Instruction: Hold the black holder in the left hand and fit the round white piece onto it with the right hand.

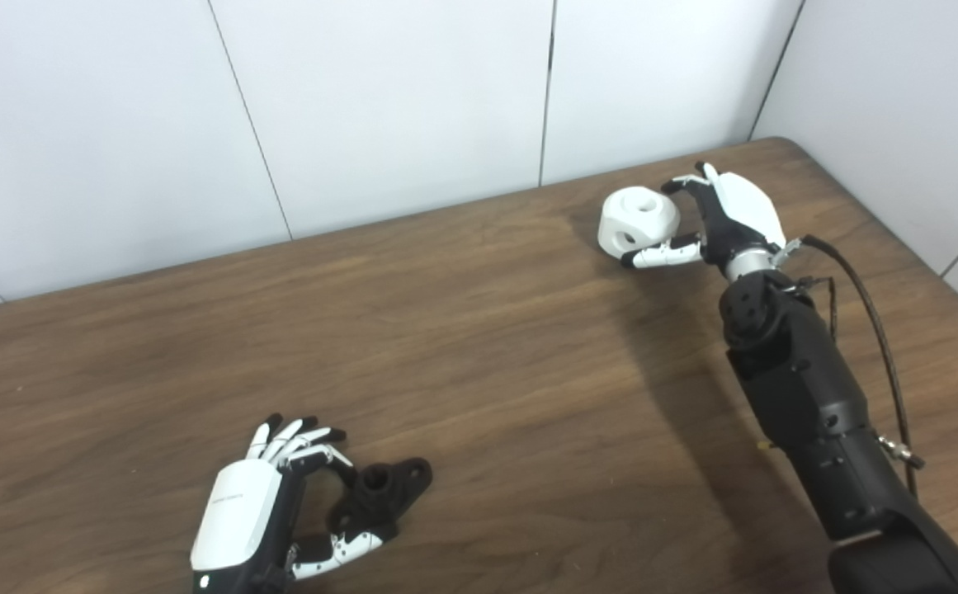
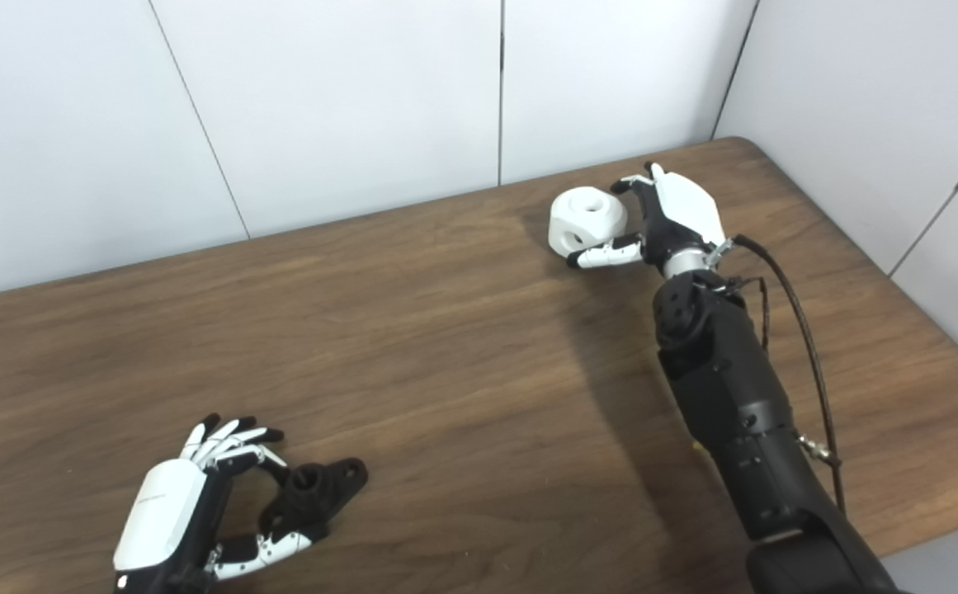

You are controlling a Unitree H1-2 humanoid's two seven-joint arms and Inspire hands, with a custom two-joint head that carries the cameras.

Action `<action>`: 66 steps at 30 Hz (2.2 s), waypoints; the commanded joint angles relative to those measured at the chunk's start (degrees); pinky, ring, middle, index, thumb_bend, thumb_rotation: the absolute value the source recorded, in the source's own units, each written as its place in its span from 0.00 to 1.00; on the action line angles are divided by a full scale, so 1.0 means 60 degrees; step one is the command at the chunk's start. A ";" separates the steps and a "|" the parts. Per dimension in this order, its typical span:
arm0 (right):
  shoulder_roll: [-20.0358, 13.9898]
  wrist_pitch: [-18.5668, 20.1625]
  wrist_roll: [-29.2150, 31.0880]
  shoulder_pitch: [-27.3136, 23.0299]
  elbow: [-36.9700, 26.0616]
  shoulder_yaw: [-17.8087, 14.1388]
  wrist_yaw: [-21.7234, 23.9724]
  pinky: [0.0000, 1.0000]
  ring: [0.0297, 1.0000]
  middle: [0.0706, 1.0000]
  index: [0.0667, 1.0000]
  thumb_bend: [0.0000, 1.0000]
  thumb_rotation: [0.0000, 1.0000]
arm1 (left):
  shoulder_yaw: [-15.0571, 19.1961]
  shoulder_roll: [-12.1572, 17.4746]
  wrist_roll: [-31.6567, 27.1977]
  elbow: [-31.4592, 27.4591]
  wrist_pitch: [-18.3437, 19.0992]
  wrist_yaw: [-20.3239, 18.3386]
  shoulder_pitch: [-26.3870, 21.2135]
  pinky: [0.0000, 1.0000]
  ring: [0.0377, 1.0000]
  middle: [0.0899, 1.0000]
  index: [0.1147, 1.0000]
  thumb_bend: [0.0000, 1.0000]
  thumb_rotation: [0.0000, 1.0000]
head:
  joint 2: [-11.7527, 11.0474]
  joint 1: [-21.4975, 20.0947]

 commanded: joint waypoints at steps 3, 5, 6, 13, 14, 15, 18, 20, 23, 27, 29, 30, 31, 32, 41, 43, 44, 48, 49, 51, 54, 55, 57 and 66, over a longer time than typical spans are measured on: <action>-0.0401 -0.0128 0.0081 -0.0558 0.0003 0.0067 -0.0504 1.00 1.00 0.97 0.76 0.95 0.41 | 0.0070 0.0153 0.0106 -0.0034 -0.0043 -0.0058 0.0035 1.00 0.89 0.76 0.42 0.52 0.05 | 0.0001 0.0000; -0.0416 -0.0172 0.0129 -0.0607 0.0117 0.0118 -0.0656 1.00 1.00 0.96 0.75 0.95 0.41 | 0.0070 0.0158 0.0100 -0.0045 -0.0043 -0.0075 0.0044 1.00 0.89 0.76 0.42 0.52 0.05 | 0.0001 -0.0002; -0.0419 -0.0183 0.0127 -0.0639 0.0168 0.0152 -0.0740 1.00 1.00 0.96 0.74 0.95 0.41 | 0.0071 0.0162 0.0089 -0.0060 -0.0026 -0.0108 0.0045 1.00 0.89 0.76 0.42 0.52 0.05 | -0.0004 -0.0011; -0.0431 -0.0233 0.0277 -0.0757 0.0293 0.0287 -0.1127 1.00 1.00 0.95 0.72 0.93 0.41 | 0.0072 0.0153 0.0139 -0.0107 0.0012 -0.0159 0.0050 1.00 0.89 0.76 0.42 0.52 0.05 | -0.0025 0.0012; -0.0435 -0.0218 0.0296 -0.0767 0.0294 0.0306 -0.1152 1.00 1.00 0.95 0.72 0.93 0.41 | 0.0074 0.0153 0.0135 -0.0098 0.0007 -0.0159 0.0049 1.00 0.89 0.76 0.42 0.52 0.05 | -0.0025 0.0012; -0.0438 -0.0204 0.0323 -0.0780 0.0303 0.0321 -0.1181 1.00 1.00 0.95 0.72 0.92 0.41 | 0.0076 0.0154 0.0136 -0.0079 -0.0012 -0.0138 0.0049 1.00 0.89 0.76 0.42 0.52 0.05 | -0.0025 0.0012; -0.0430 -0.0177 0.0390 -0.0800 0.0308 0.0337 -0.1297 1.00 1.00 0.95 0.71 0.91 0.40 | 0.0069 0.0162 0.0159 -0.0073 -0.0026 -0.0134 0.0055 1.00 0.89 0.76 0.42 0.52 0.05 | -0.0025 0.0012; -0.0422 -0.0192 0.0417 -0.0797 0.0320 0.0336 -0.1375 1.00 1.00 0.94 0.71 0.91 0.40 | 0.0065 0.0165 0.0173 -0.0083 -0.0025 -0.0142 0.0063 1.00 0.89 0.76 0.42 0.52 0.05 | -0.0048 0.0014; -0.0402 -0.0170 0.0454 -0.0797 0.0325 0.0336 -0.1476 1.00 1.00 0.94 0.69 0.91 0.40 | 0.0064 0.0171 0.0174 -0.0093 -0.0026 -0.0155 0.0067 1.00 0.89 0.76 0.42 0.52 0.05 | -0.0047 0.0006; -0.0400 -0.0145 0.0492 -0.0803 0.0325 0.0357 -0.1534 1.00 0.99 0.93 0.68 0.90 0.39 | 0.0059 0.0181 0.0182 -0.0104 -0.0014 -0.0192 0.0065 1.00 0.89 0.76 0.42 0.52 0.05 | -0.0047 0.0006; -0.0397 -0.0161 0.0530 -0.0795 0.0327 0.0361 -0.1570 1.00 0.99 0.93 0.67 0.89 0.38 | 0.0058 0.0182 0.0184 -0.0115 -0.0010 -0.0206 0.0068 1.00 0.89 0.76 0.42 0.52 0.05 | -0.0047 0.0006; -0.0405 -0.0168 0.0544 -0.0796 0.0357 0.0368 -0.1578 1.00 0.99 0.93 0.66 0.89 0.37 | 0.0062 0.0178 0.0177 -0.0119 -0.0005 -0.0215 0.0067 1.00 0.89 0.76 0.42 0.52 0.05 | -0.0047 0.0006; -0.0417 -0.0174 0.0548 -0.0797 0.0390 0.0382 -0.1586 1.00 1.00 0.93 0.67 0.89 0.37 | 0.0067 0.0175 0.0171 -0.0123 0.0003 -0.0229 0.0066 1.00 0.89 0.76 0.42 0.52 0.05 | -0.0047 0.0006; -0.0426 -0.0167 0.0551 -0.0797 0.0411 0.0395 -0.1586 1.00 0.99 0.93 0.67 0.89 0.37 | 0.0070 0.0175 0.0167 -0.0125 0.0008 -0.0240 0.0065 1.00 0.89 0.76 0.42 0.52 0.05 | -0.0047 0.0006; -0.0486 -0.0115 0.0662 -0.0701 0.0435 0.0386 -0.1564 1.00 0.99 0.93 0.67 0.90 0.35 | 0.0078 0.0172 0.0149 -0.0134 -0.0055 -0.0202 0.0086 1.00 0.89 0.76 0.42 0.52 0.05 | -0.0006 0.0006; -0.0513 -0.0142 0.0694 -0.0665 0.0442 0.0405 -0.1545 1.00 0.99 0.93 0.68 0.90 0.34 | 0.0085 0.0171 0.0141 -0.0152 -0.0040 -0.0222 0.0084 1.00 0.89 0.76 0.42 0.52 0.05 | -0.0006 0.0006; -0.0524 -0.0132 0.0703 -0.0653 0.0435 0.0418 -0.1525 1.00 0.99 0.93 0.68 0.90 0.34 | 0.0091 0.0170 0.0132 -0.0167 -0.0028 -0.0236 0.0083 1.00 0.89 0.76 0.42 0.52 0.05 | 0.0019 0.0008; -0.0555 -0.0152 0.0720 -0.0595 0.0435 0.0496 -0.1531 1.00 0.99 0.93 0.67 0.91 0.34 | 0.0119 0.0162 0.0075 -0.0233 0.0010 -0.0305 0.0090 1.00 0.89 0.76 0.42 0.52 0.05 | 0.0015 0.0008; -0.0556 -0.0167 0.0730 -0.0585 0.0434 0.0502 -0.1548 1.00 0.99 0.93 0.67 0.91 0.34 | 0.0125 0.0160 0.0071 -0.0239 0.0010 -0.0316 0.0092 1.00 0.89 0.76 0.42 0.52 0.05 | 0.0015 0.0008; -0.0558 -0.0192 0.0747 -0.0586 0.0457 0.0509 -0.1589 1.00 0.99 0.92 0.67 0.90 0.33 | 0.0132 0.0152 0.0091 -0.0245 0.0009 -0.0322 0.0091 1.00 0.89 0.76 0.42 0.52 0.05 | 0.0015 0.0008; -0.0558 -0.0304 0.0766 -0.0593 0.0502 0.0515 -0.1720 1.00 0.99 0.92 0.65 0.90 0.32 | 0.0137 0.0162 0.0106 -0.0253 0.0002 -0.0343 0.0085 1.00 0.89 0.76 0.42 0.52 0.05 | 0.0028 0.0001; -0.0557 -0.0346 0.0773 -0.0594 0.0516 0.0516 -0.1768 1.00 0.98 0.91 0.64 0.89 0.30 | 0.0138 0.0167 0.0109 -0.0254 -0.0002 -0.0346 0.0084 1.00 0.89 0.76 0.42 0.52 0.05 | 0.0029 0.0000; -0.0522 -0.0595 0.0835 -0.0583 0.0577 0.0462 -0.2041 1.00 0.97 0.90 0.61 0.89 0.27 | 0.0143 0.0164 0.0112 -0.0265 0.0007 -0.0358 0.0088 1.00 0.89 0.76 0.42 0.52 0.05 | 0.0029 0.0000; -0.0457 -0.0743 0.1085 -0.0578 0.0669 0.0497 -0.2383 1.00 0.96 0.87 0.55 0.87 0.24 | 0.0156 0.0166 0.0104 -0.0214 -0.0034 -0.0342 0.0081 1.00 0.89 0.76 0.42 0.52 0.05 | 0.0033 -0.0010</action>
